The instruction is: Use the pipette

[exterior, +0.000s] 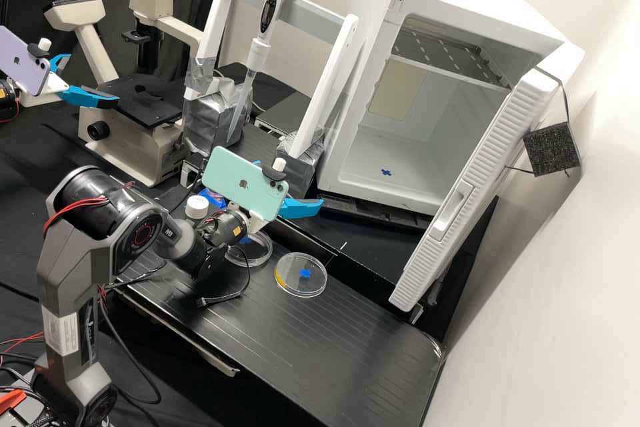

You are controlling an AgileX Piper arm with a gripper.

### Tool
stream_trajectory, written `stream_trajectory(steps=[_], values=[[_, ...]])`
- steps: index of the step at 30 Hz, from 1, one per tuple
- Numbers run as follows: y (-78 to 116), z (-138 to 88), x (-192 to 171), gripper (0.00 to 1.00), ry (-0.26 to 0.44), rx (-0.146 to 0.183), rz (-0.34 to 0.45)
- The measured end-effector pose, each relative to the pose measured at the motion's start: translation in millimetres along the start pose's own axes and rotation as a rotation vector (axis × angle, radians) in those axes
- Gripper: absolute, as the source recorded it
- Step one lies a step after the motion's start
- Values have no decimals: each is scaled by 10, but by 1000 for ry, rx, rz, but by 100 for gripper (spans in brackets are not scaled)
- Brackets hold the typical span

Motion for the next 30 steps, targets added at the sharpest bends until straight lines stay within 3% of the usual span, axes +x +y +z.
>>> stream_trajectory(steps=[11, 17, 22, 30], values=[[23, 24, -77, 100, 1, -4, -1], [162, 4, -397, 100, 38, 27, 39], [338, -175, -689, 100, 142, 49, 118], [611, -792, -942, 100, 353, 23, 189]])
